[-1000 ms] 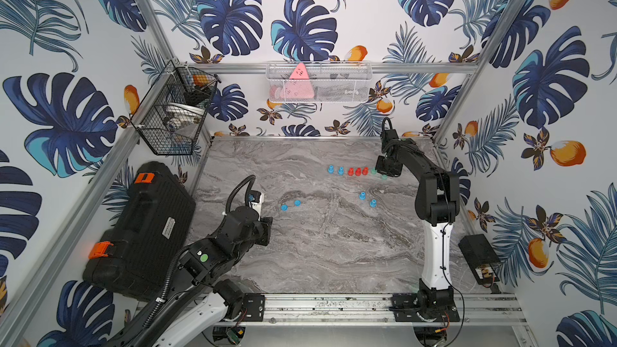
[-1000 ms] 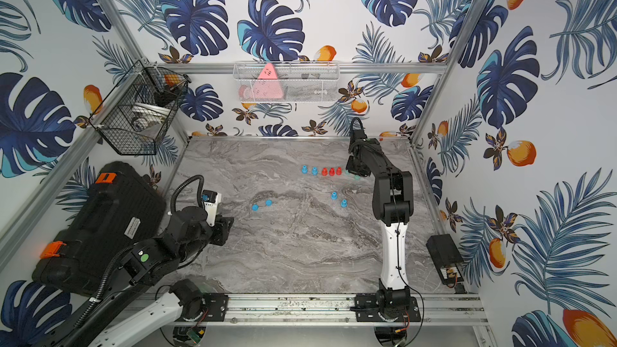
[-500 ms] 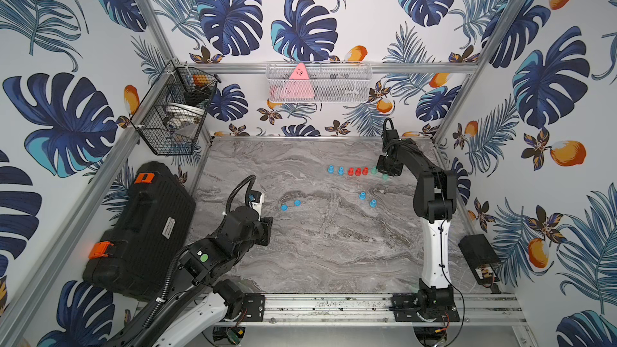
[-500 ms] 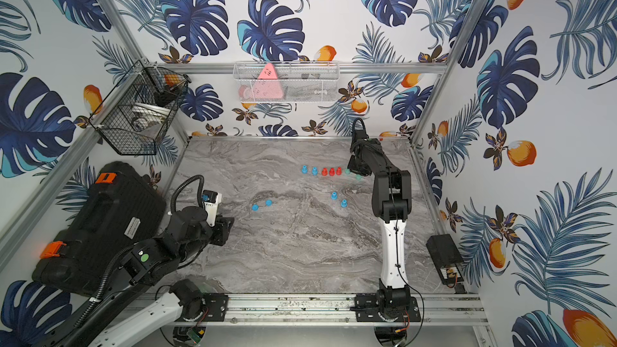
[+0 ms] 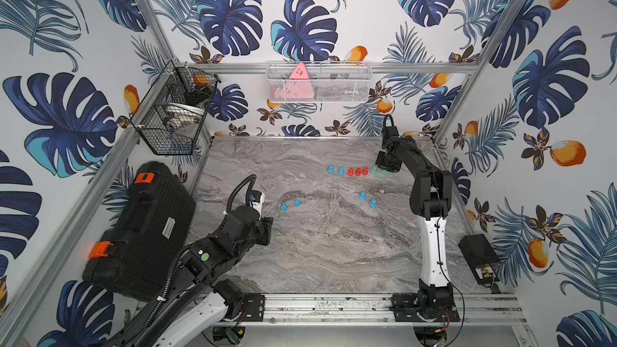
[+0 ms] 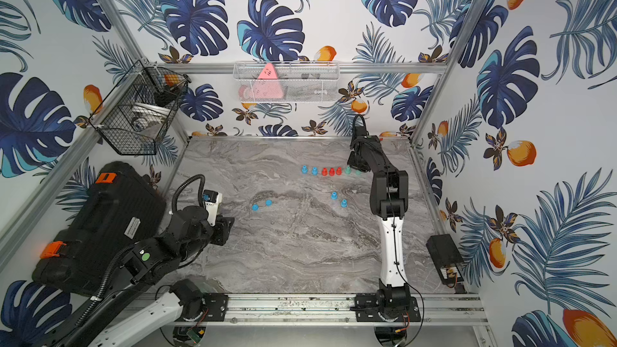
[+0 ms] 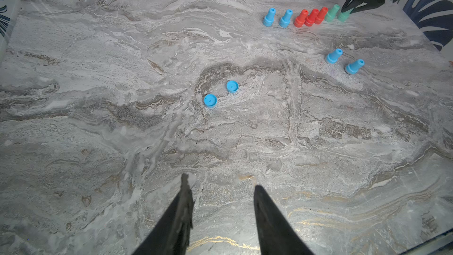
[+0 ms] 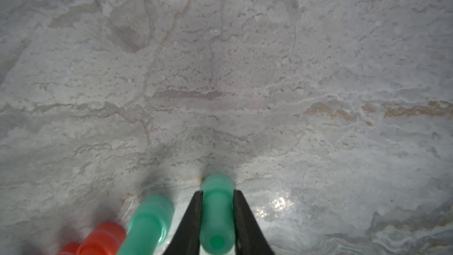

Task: Close the stamp cap
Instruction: Move the stamp at the center of the board.

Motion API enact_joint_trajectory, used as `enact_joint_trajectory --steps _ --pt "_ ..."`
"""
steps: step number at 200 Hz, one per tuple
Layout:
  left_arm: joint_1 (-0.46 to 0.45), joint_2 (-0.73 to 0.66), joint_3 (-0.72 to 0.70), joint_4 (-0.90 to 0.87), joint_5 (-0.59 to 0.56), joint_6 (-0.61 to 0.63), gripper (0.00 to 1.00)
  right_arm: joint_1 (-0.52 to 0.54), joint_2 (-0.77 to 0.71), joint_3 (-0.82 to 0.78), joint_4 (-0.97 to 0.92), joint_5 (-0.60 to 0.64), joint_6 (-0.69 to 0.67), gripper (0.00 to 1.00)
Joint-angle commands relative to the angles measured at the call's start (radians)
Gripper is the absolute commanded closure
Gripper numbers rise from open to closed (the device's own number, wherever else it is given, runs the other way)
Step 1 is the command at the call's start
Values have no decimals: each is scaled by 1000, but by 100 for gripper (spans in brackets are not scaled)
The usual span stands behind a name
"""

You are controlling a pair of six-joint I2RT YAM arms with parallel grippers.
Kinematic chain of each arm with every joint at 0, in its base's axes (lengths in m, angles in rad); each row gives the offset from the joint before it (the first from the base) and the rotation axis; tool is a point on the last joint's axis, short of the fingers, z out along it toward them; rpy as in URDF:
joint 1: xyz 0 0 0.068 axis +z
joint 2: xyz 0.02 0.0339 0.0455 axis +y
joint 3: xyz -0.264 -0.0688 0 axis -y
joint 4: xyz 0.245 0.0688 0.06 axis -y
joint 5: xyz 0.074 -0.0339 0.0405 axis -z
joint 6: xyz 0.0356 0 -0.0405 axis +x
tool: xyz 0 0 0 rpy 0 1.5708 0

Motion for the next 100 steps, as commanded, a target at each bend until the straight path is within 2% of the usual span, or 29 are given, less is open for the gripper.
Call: enact_joint_trajectory --steps 1,32,100 --pt "3 1 3 1 -1 11 54 1 -9 -1 -24 -7 11 72" --pt "4 -1 2 0 -3 11 54 3 -27 1 -31 -3 17 67" --pt "8 3 3 0 -5 12 54 31 -140 -62 -24 10 26 65"
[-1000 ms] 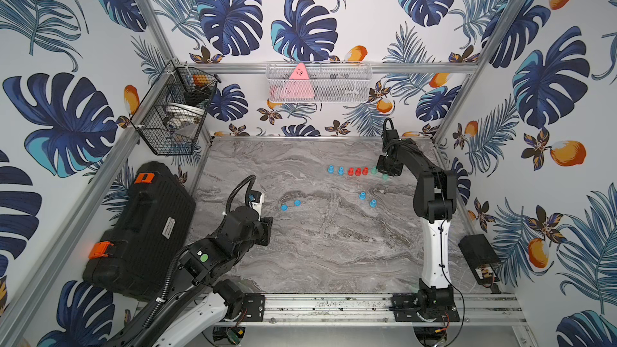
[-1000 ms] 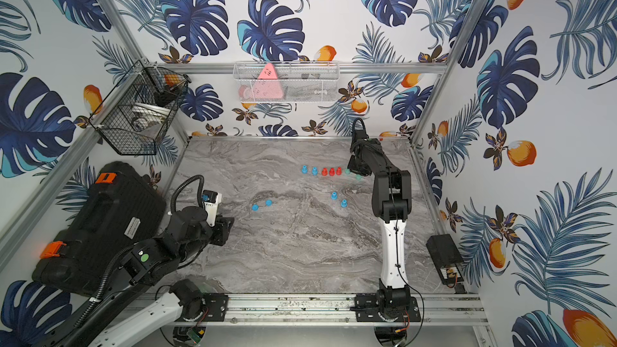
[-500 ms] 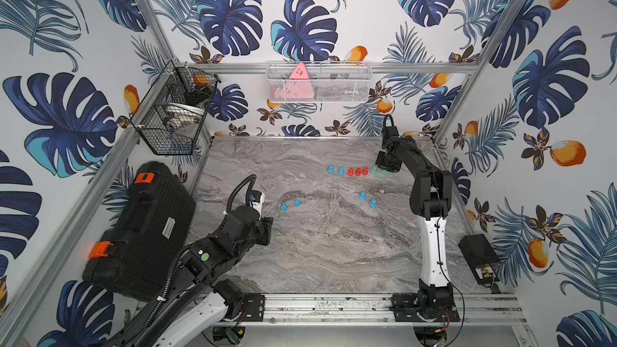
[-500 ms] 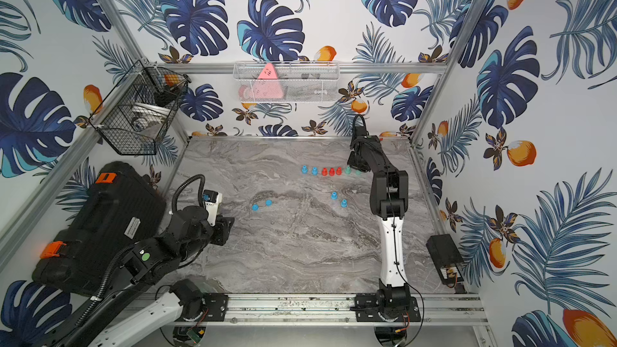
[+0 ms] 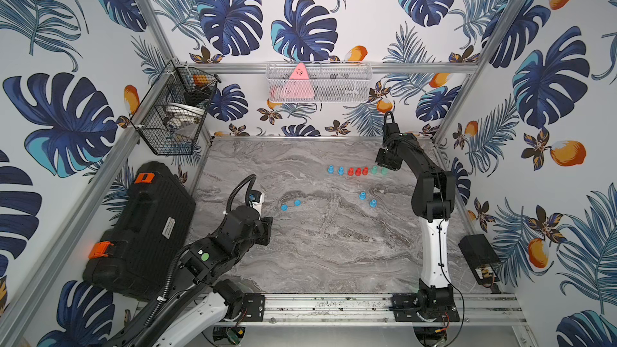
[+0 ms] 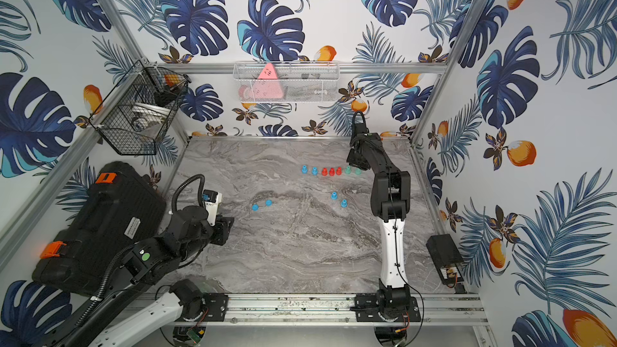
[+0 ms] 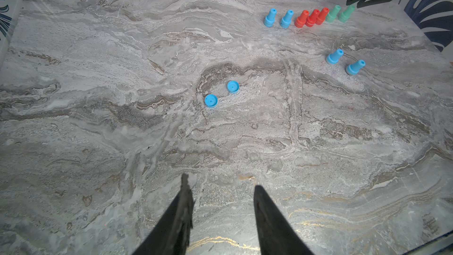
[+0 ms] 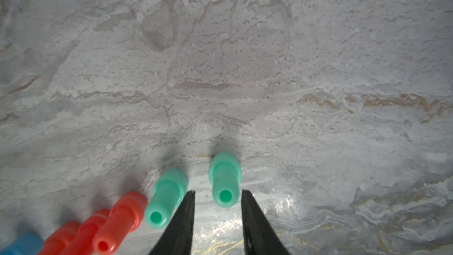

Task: Close the stamp cap
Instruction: Move the stamp at the center of the board.

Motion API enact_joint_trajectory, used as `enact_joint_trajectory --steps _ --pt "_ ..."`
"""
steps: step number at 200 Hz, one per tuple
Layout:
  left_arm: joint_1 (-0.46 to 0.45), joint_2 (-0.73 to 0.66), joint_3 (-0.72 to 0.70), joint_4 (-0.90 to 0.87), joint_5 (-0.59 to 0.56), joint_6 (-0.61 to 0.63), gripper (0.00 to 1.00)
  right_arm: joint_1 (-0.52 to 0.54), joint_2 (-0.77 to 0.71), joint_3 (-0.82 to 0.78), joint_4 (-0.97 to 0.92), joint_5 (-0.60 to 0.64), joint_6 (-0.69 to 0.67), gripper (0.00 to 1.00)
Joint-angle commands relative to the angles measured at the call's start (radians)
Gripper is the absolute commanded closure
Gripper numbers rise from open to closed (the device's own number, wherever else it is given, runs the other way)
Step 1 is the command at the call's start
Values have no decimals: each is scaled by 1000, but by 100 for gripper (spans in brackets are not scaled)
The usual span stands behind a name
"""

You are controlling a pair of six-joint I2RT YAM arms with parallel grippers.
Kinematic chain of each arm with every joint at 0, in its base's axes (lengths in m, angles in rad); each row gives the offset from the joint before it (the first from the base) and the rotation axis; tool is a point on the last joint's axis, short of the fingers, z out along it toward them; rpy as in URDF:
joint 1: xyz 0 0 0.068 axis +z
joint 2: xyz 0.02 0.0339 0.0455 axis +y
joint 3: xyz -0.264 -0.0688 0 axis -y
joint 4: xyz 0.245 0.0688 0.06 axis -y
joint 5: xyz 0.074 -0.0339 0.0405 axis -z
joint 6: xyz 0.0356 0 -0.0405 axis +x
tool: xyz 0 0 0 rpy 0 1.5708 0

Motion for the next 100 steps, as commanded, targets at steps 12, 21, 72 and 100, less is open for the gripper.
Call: enact_joint_trajectory --steps 12,21,72,100 --pt "4 1 2 0 -7 10 54 26 -108 -83 5 14 24 65" --pt "4 0 2 -1 -9 9 54 38 -156 -138 22 13 27 64" --pt "4 1 3 0 -3 8 54 123 -492 -516 134 42 12 65" --pt "4 5 2 3 5 9 54 157 -641 -655 121 -18 1 65"
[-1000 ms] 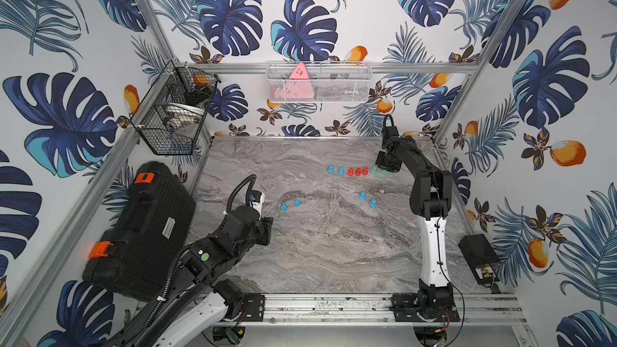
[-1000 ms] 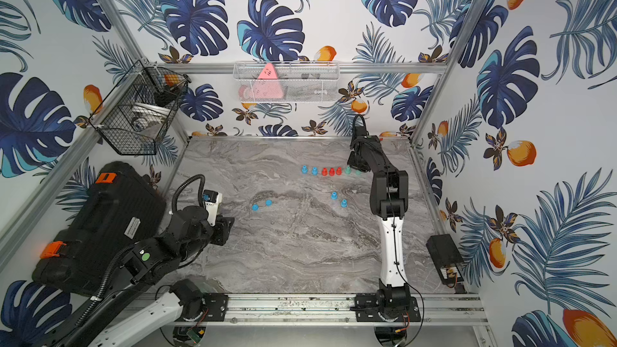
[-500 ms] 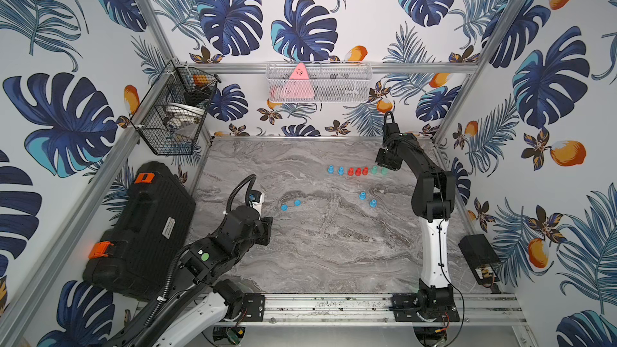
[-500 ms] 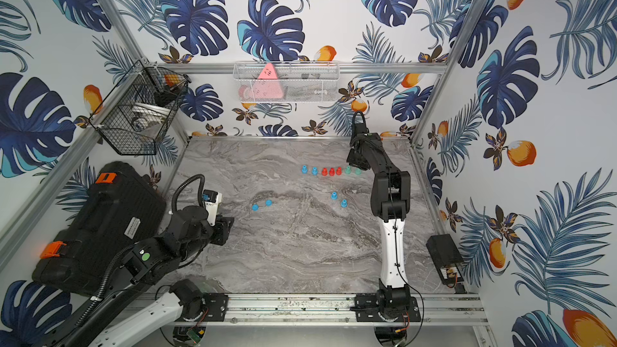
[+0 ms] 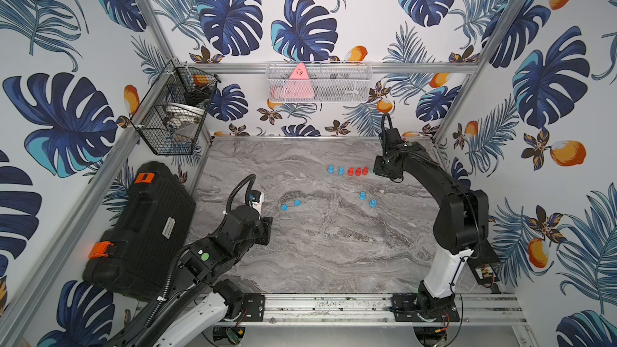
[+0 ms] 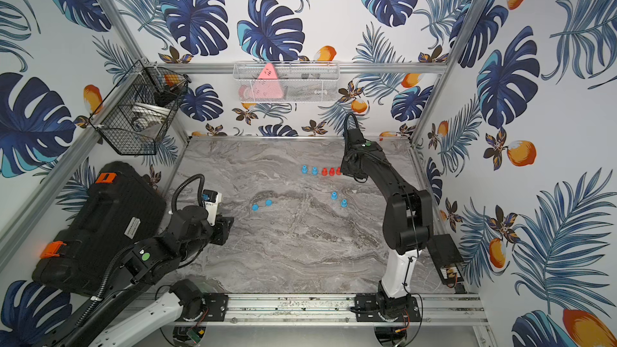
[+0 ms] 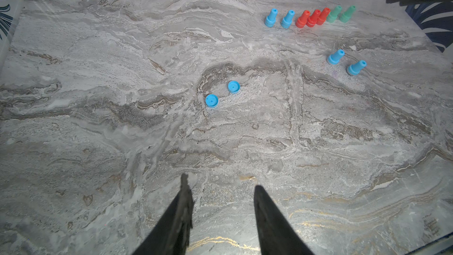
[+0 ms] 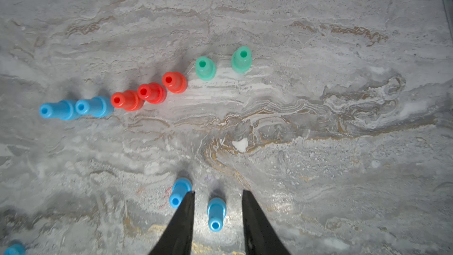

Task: Close the stamp cap
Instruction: Move the stamp at the center of the board, then move the cover to the center of the board.

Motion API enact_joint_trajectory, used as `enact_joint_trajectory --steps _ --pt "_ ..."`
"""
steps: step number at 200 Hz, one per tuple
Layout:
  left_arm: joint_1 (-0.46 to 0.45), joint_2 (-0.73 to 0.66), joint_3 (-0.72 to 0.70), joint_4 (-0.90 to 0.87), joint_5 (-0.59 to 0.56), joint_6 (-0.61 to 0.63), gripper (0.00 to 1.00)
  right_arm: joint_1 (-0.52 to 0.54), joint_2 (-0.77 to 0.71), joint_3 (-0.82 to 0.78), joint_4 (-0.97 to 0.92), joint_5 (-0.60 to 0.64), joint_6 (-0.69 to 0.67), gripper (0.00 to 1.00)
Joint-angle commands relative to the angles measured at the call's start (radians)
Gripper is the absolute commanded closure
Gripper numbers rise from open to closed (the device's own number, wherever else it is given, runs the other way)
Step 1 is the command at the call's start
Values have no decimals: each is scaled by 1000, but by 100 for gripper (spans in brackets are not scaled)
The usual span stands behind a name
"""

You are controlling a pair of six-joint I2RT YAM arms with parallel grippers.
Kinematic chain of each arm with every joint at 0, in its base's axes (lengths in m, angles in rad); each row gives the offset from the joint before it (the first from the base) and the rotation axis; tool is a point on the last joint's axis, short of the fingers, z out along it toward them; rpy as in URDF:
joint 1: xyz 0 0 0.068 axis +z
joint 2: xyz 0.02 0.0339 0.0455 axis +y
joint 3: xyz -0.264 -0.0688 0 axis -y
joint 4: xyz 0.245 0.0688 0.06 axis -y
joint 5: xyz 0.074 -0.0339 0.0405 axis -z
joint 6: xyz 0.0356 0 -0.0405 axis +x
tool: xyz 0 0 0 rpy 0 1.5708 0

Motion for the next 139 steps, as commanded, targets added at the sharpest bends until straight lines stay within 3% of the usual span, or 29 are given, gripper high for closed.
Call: enact_joint_trajectory --steps 1,63,139 --pt "1 1 1 3 5 9 54 24 -100 -94 15 -40 -13 65" --pt "1 23 0 7 24 8 54 82 -412 -412 5 -202 -36 64" --pt "-2 66 -3 12 34 5 54 84 -667 -690 13 -182 -19 63"
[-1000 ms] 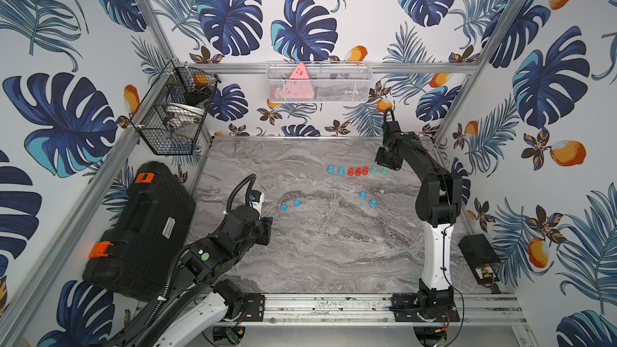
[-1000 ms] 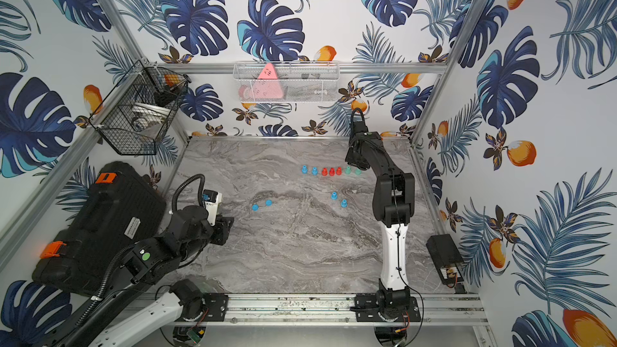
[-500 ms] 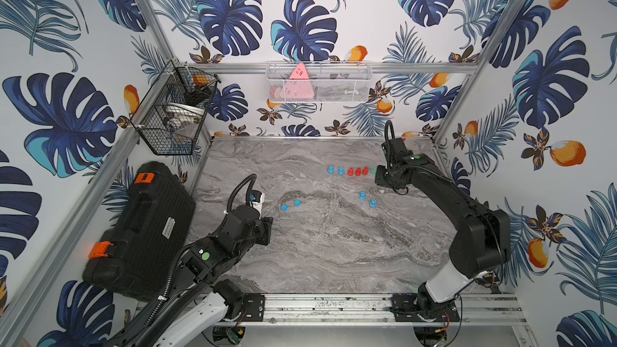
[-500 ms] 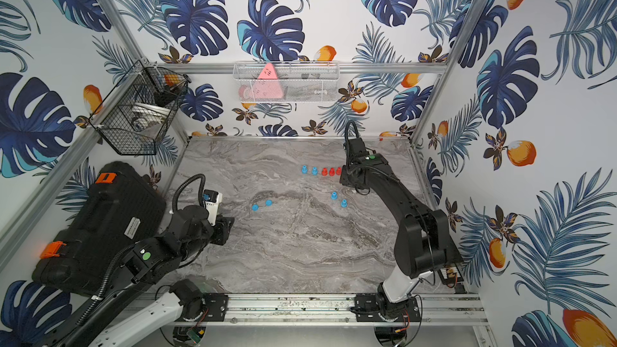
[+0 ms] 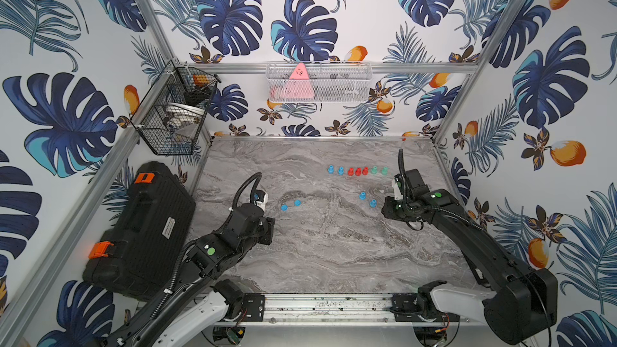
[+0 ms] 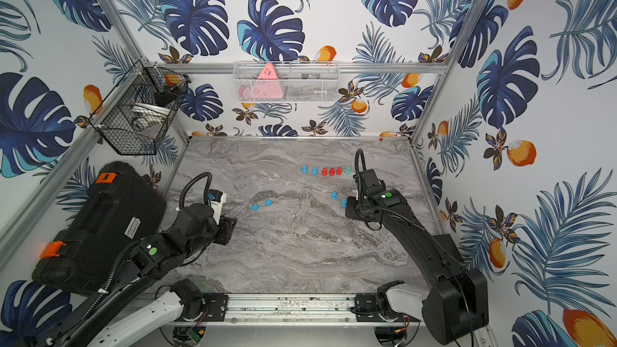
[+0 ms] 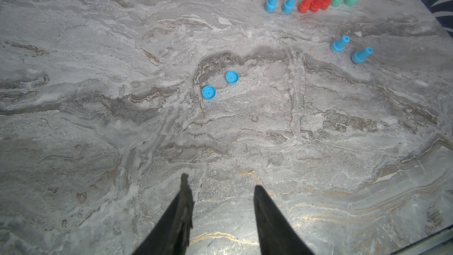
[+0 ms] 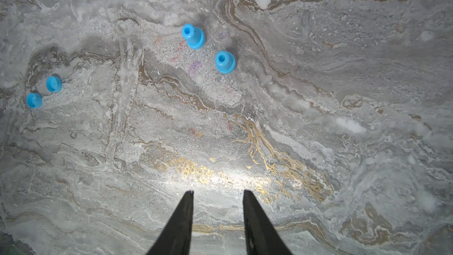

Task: Close the stamp cap
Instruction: Move the cover to the center of the board.

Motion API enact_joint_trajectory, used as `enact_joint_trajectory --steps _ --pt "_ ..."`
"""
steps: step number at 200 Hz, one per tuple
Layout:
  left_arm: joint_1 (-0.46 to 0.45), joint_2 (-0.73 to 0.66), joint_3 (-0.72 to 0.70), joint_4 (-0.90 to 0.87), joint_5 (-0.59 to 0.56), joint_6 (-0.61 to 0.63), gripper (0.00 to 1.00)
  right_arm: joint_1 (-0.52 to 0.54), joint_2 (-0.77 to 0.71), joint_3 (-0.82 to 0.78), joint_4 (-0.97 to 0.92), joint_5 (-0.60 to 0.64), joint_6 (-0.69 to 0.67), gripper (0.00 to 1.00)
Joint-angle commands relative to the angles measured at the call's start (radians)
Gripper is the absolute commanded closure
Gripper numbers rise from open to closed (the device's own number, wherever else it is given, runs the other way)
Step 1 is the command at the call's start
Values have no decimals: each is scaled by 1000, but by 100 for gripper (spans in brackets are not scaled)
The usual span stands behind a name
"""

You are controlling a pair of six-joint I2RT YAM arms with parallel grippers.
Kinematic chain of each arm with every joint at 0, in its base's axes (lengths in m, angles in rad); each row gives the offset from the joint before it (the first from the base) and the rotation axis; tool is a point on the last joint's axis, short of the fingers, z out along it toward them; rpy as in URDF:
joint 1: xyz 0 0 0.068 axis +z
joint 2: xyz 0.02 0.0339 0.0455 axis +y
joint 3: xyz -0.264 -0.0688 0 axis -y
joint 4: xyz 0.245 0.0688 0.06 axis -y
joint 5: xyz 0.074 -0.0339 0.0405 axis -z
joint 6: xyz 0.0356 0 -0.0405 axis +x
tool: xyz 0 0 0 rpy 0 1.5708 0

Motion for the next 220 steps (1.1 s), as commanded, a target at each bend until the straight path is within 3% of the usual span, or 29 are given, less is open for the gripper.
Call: enact_joint_trajectory --steps 1,85,166,220 --pt "-2 10 -3 12 10 5 54 2 -45 -69 3 15 9 63" --pt "-3 123 -1 30 53 4 54 81 -154 -112 18 78 56 63" --pt "4 373 96 164 132 -92 54 146 -210 -121 16 139 73 62" --pt "67 600 134 313 216 -174 55 176 -223 -120 15 160 78 61"
